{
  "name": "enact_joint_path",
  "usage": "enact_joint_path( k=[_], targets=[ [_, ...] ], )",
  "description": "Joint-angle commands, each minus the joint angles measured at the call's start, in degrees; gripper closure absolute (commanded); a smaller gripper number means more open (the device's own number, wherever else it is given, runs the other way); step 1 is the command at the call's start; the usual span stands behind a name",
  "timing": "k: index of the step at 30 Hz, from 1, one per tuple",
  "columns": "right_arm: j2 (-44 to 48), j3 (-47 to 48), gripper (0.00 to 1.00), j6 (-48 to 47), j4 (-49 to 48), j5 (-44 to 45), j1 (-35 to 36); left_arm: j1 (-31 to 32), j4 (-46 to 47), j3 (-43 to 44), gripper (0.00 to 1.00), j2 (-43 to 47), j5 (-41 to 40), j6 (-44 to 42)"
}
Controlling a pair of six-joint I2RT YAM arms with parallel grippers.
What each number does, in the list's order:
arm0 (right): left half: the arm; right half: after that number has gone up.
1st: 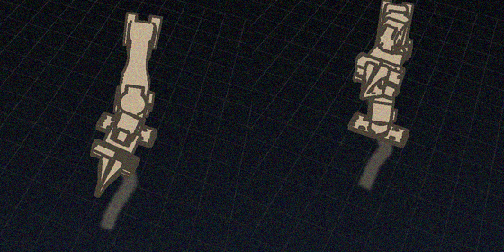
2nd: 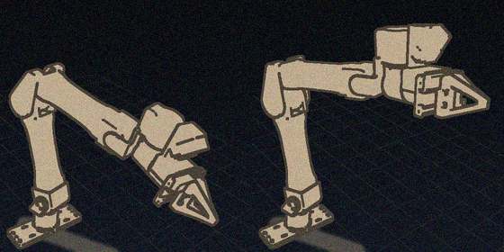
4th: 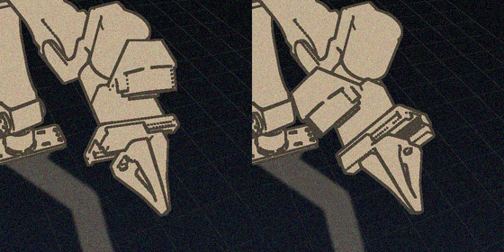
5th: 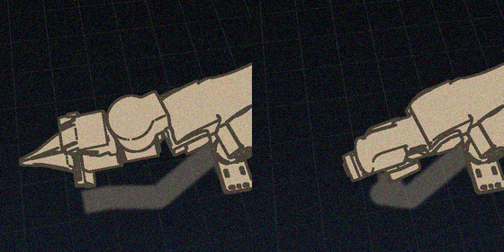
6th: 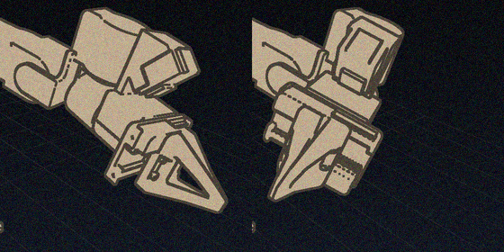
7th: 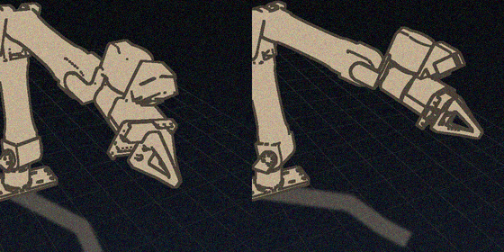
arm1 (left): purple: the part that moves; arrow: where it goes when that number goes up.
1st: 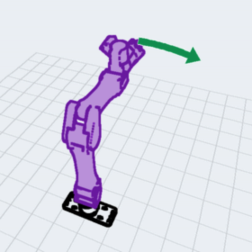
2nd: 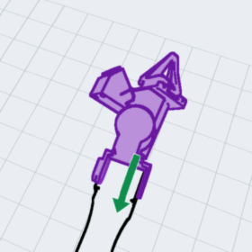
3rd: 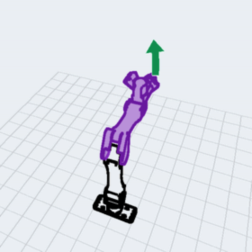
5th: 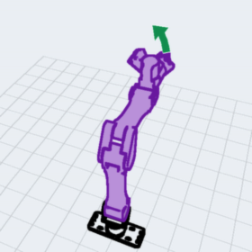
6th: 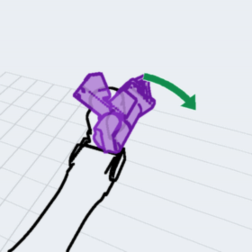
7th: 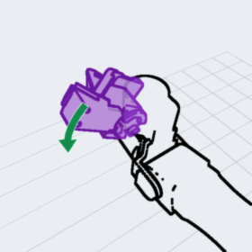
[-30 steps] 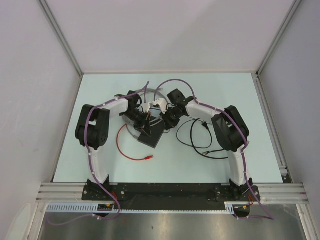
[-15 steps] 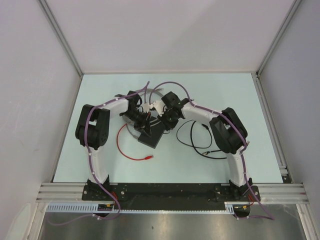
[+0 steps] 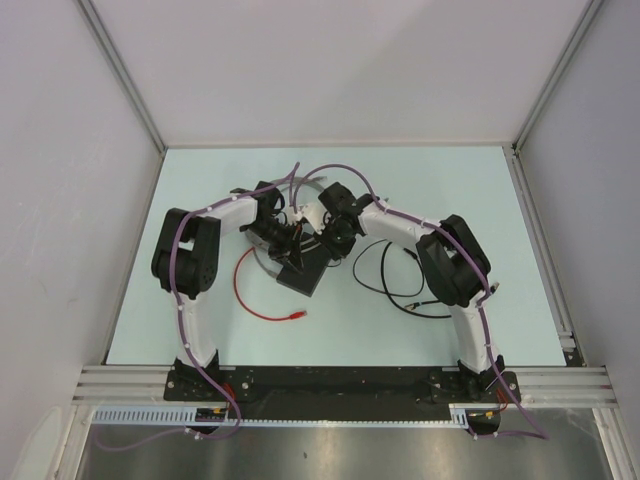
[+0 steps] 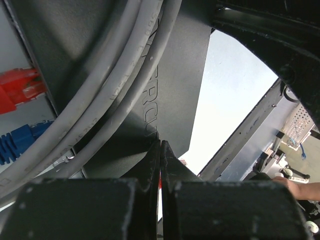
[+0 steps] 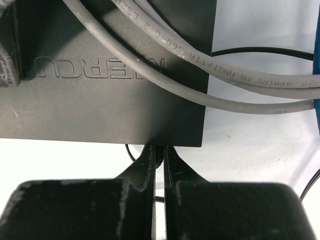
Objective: Pull the plug from the switch port
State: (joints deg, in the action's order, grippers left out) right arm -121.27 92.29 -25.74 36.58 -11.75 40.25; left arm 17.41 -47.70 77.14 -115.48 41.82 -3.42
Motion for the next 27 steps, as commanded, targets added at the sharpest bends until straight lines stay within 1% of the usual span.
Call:
enact_joint_path(
  k=[1, 5, 13, 20, 23, 25, 26, 27],
  targets=[
    [-0.45, 3.32, 1.0, -2.91, 8.15, 6.65, -1.75, 0.52, 2.79, -0.42, 1.0, -2.73, -8.07, -2.12],
    [-2.29, 6.32, 1.0, -4.23, 14.99, 5.25, -2.28, 0.43, 2.7, -0.42, 1.0, -2.91, -7.9, -2.12],
    [-4.67, 9.75, 1.0, -4.06, 19.75, 7.71, -2.02, 0.43, 2.62, 0.02, 1.0, -3.43, -7.81, -2.12],
    [-2.13, 8.0, 1.0, -3.97, 19.59, 6.48, -3.33, 0.52, 2.44, 0.2, 1.0, -3.0, -7.9, -2.2],
    [-0.29, 6.24, 1.0, -3.89, 19.06, 5.16, -4.74, 0.35, 1.48, 2.64, 1.0, -2.03, -7.29, -3.17],
    [0.42, 5.27, 1.0, -2.83, 18.53, 5.07, -6.58, -0.18, 0.95, 4.76, 1.0, -0.37, -2.99, -3.69],
    [0.6, 5.18, 1.0, -0.74, 17.92, 5.07, -7.28, -0.53, 0.42, 7.03, 1.0, 0.34, -1.32, -3.87],
    [0.6, 5.27, 1.0, -0.02, 17.65, 4.98, -9.47, -1.06, 0.07, 8.19, 1.0, 1.39, -0.17, -3.87]
  ],
)
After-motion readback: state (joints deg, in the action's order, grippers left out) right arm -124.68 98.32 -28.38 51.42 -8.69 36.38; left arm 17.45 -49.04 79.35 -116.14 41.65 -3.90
